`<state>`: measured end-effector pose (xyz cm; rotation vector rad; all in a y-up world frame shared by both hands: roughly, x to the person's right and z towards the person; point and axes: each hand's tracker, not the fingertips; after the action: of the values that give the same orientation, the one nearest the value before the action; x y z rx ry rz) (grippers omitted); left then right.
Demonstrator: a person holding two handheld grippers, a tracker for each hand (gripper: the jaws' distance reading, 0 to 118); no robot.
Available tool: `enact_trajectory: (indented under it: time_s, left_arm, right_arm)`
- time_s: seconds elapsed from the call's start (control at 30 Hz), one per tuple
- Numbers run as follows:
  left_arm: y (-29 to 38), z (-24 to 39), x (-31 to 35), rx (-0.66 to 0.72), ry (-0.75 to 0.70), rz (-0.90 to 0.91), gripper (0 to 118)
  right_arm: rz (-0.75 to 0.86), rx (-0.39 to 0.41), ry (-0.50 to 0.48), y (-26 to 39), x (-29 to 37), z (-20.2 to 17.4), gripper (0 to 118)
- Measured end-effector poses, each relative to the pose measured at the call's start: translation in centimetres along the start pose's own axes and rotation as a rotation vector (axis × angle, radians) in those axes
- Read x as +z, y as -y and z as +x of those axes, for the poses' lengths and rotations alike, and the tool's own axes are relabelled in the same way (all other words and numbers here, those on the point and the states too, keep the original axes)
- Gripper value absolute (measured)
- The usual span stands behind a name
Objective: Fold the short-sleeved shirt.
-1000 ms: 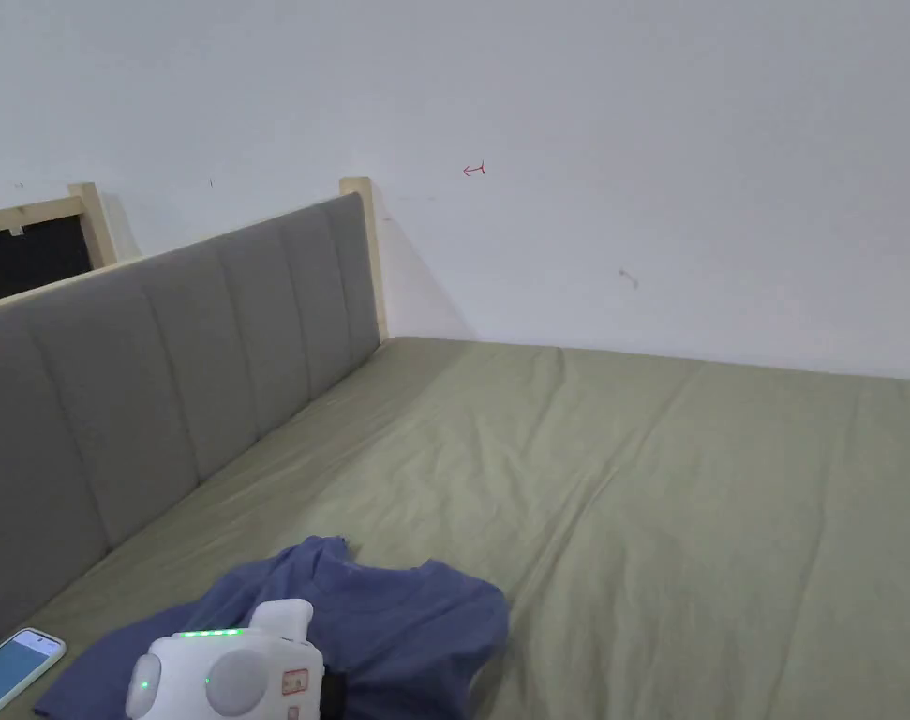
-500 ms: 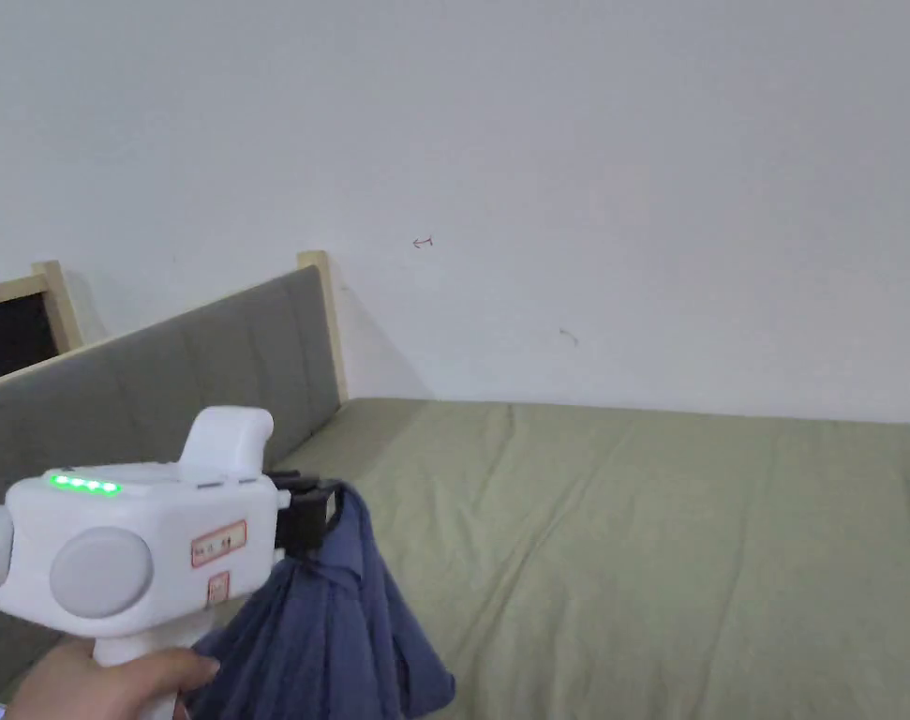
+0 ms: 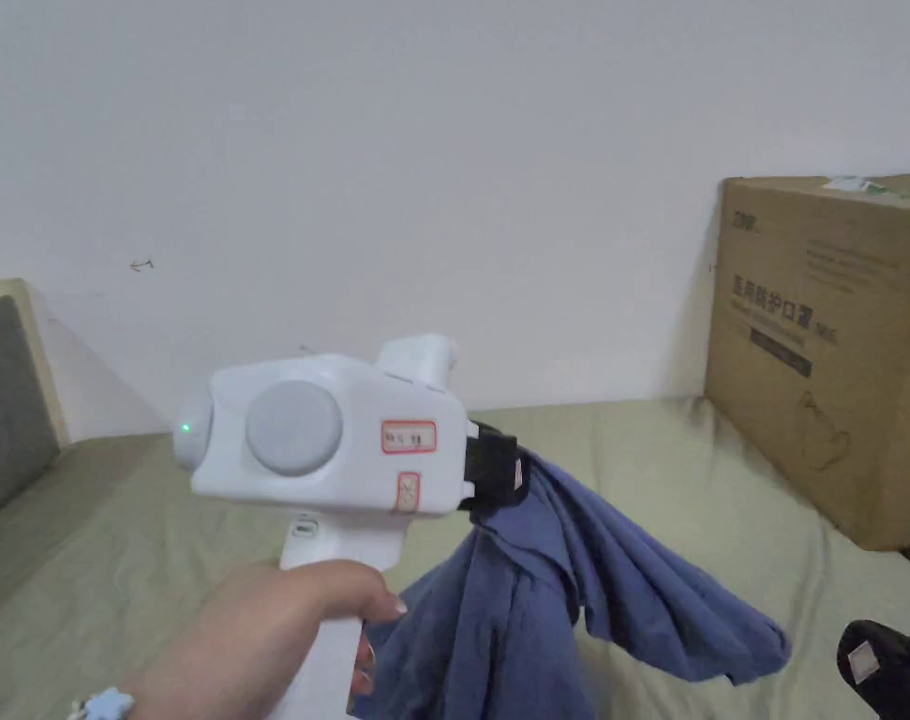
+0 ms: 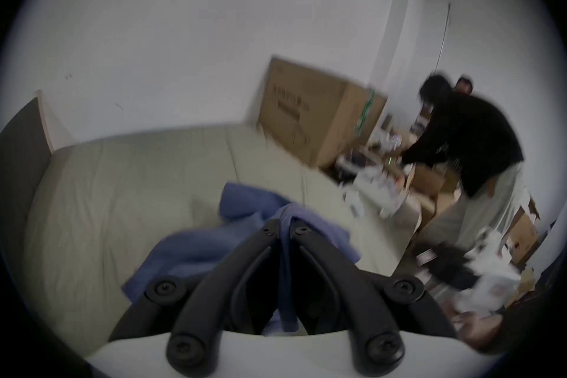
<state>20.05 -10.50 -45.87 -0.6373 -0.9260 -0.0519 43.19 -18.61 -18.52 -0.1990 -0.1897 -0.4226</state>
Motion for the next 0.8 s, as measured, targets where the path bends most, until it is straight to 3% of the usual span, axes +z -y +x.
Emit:
enact_trajectory:
  time_s: [0.07,0.23,0.4,0.5,0.53,0.57,0.63,0.8]
  left_arm:
    - [3.1,-0.5,-5.3,0.042,0.004,-0.14,3]
    - [13.9,-5.2,-14.0,0.333,-0.03,-0.448,4]
    - [18.7,-7.9,-15.4,0.436,-0.023,-0.484,4]
    - [18.6,-8.5,-14.4,0.472,0.042,-0.401,7]
    - [18.4,-8.6,-14.0,0.476,0.062,-0.383,13]
    - [18.1,-8.6,-13.3,0.465,0.095,-0.343,37]
    - [17.4,-8.3,-12.1,0.424,0.121,-0.293,114]
    - [16.2,-7.2,-6.1,0.374,0.085,-0.039,114]
  right_arm:
    - [-0.018,-0.018,0.026,0.4,0.1,1.4,0]
    - [-0.079,-0.041,0.078,1.9,-0.2,3.7,0]
    - [-0.134,-0.04,0.093,3.5,-1.4,4.6,0]
    - [-0.16,-0.052,0.083,4.0,-2.1,4.3,0]
    - [-0.164,-0.056,0.077,4.0,-2.3,4.3,0]
    - [-0.167,-0.06,0.071,4.1,-2.5,4.1,0]
    - [-0.167,-0.061,0.065,4.1,-2.6,3.7,0]
    - [-0.141,-0.032,0.044,3.3,-2.4,2.6,0]
